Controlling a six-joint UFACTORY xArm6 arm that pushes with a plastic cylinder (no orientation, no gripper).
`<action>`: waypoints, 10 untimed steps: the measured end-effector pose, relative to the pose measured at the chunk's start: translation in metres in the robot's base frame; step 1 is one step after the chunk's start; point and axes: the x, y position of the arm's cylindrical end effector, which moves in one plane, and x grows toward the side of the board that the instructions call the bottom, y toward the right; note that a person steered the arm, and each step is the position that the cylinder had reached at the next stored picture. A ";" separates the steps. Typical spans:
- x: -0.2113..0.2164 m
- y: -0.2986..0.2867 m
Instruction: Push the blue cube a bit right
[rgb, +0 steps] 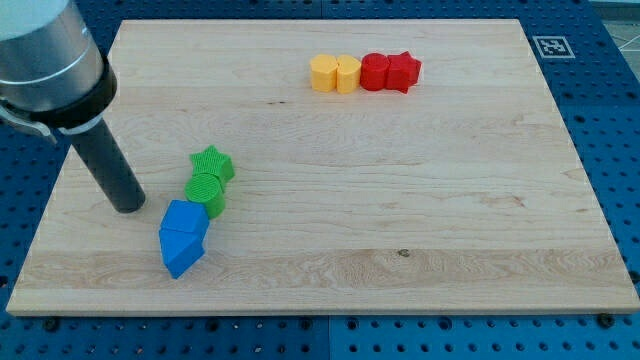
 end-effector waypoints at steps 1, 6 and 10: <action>0.015 0.010; 0.024 0.035; 0.024 0.042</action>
